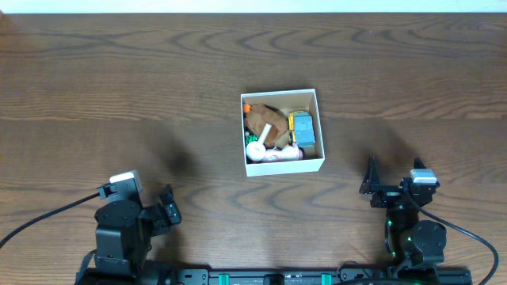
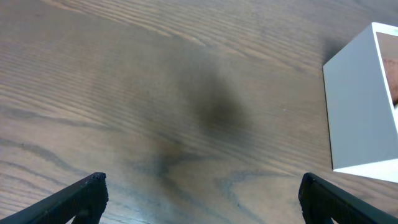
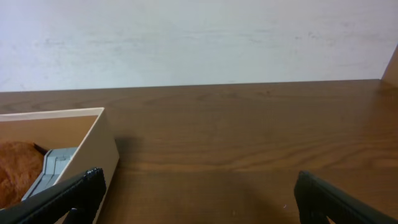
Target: Pack container
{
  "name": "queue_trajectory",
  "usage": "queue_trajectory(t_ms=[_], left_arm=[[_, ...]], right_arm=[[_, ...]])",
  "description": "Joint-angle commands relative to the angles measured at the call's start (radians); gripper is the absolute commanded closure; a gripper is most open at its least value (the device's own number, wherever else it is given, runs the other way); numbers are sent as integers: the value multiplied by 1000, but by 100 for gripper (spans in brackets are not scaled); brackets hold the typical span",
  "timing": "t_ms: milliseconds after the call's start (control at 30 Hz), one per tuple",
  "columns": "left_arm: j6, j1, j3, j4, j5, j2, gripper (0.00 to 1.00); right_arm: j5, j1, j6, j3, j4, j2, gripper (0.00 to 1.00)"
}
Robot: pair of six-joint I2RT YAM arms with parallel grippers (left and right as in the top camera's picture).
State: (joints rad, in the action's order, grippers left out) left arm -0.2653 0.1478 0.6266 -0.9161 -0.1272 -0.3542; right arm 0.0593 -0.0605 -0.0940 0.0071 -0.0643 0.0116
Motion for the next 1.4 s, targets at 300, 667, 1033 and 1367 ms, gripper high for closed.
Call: queue_trajectory(t_ms=[300, 667, 1033, 1367], left_arm=[[210, -8, -183, 177, -15, 103, 2], [550, -39, -428, 769, -14, 303, 2], [605, -77, -541, 1049, -15, 352, 2], [328, -80, -623, 884, -33, 352, 2]], right_arm=[[-8, -8, 13, -2, -6, -6, 1], [-8, -8, 13, -2, -6, -6, 1], [-8, -8, 13, -2, -6, -6, 1], [-8, -8, 13, -2, -6, -6, 1]])
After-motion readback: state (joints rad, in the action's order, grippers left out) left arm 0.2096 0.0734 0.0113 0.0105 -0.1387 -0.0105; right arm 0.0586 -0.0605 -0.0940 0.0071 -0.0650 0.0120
